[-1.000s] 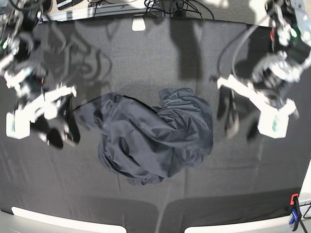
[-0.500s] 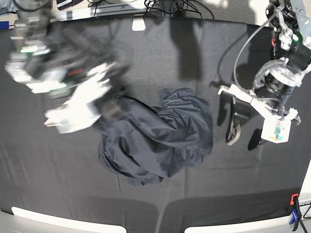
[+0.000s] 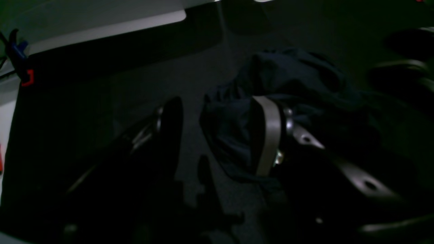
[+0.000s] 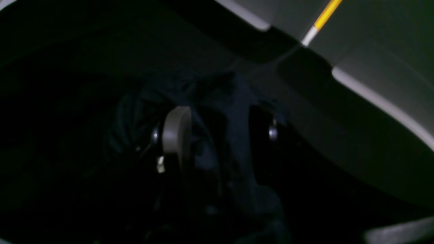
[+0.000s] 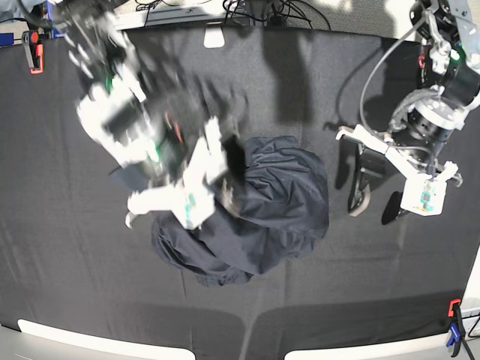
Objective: Layout the t-shirt on the table in an organized manner, then fold the t-shirt properly
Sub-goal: 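Move both grippers down toward the crumpled navy t-shirt, right gripper reaching its edge, then grasp the navy t-shirt edge with the right gripper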
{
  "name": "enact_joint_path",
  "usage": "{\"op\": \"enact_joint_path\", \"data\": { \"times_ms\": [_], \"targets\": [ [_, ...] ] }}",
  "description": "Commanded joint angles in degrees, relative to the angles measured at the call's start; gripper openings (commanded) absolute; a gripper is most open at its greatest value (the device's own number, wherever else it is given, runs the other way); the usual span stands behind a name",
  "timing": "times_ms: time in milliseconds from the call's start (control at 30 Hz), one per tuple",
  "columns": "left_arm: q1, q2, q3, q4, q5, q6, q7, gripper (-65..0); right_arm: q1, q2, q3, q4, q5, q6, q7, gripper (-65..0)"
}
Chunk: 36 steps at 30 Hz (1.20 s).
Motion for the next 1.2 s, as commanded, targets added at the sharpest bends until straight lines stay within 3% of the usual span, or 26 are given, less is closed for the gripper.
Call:
{"op": "enact_joint_path", "data": {
  "times_ms": [0,200,433,700,900,1167],
  "targets": [
    [-0.4,-0.2,-0.1,1.1,-0.3,0.1,-1.6,-35.8,1.2,-0.9,0.2,-1.0,-0.3,-0.4,0.2,-37.9],
    [0.5,-0.2,-0.1,1.1,-0.3,0.1,-1.5,-35.8,1.1,-3.7,0.2,-9.4,-4.5,-0.4,-9.3,-37.9],
    [1.3,-0.2,-0.1,1.1,-0.3,0.1,-1.6,-35.8,-2.2,-3.0,2.0,-9.6,-8.3,-0.3,-9.6,-37.9],
    [2.4,-0.2,-0.1,1.1,-0.3,0.1,-1.4,-35.8,-5.6,-3.0,13.2,-9.6,-8.4,0.0,-8.2,-37.9],
    [2.4,-0.2,-0.1,1.1,-0.3,0.1,-1.4,-35.8,-5.9,-3.0,16.3,-9.6,1.6,8.8,-10.1,-37.9],
    [2.4,-0.2,-0.1,1.1,-0.3,0.1,-1.4,-35.8,-5.9,-3.0,16.2,-9.7,2.0,8.9,-11.3,-37.9]
  ]
}}
